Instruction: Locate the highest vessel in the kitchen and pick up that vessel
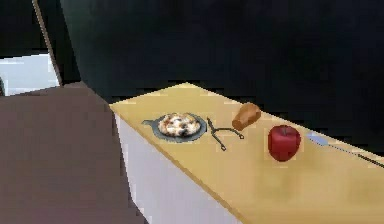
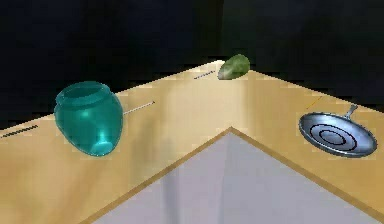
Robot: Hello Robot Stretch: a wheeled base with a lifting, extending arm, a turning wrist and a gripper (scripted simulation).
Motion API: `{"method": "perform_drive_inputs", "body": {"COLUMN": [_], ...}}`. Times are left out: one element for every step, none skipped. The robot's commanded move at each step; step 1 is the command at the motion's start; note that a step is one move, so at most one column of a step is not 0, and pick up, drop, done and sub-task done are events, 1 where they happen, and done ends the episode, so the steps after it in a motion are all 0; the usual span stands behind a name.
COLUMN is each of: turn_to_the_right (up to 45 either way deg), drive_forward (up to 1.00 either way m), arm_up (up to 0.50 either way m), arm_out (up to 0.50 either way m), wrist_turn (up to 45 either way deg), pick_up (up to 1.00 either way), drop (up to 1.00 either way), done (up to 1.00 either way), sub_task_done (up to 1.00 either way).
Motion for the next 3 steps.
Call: {"method": "perform_drive_inputs", "body": {"turn_to_the_right": [-21.0,0.0,0.0], "drive_forward": [0.00,0.00,0.00], "arm_up": [0.00,0.50,0.38], "arm_out": [0.00,0.00,0.00], "wrist_turn": [0.0,0.0,0.0], "pick_up": [0.00,0.00,0.00], "drop": [0.00,0.00,0.00], "done": [0.00,0.00,0.00], "sub_task_done": [0.00,0.00,0.00]}}
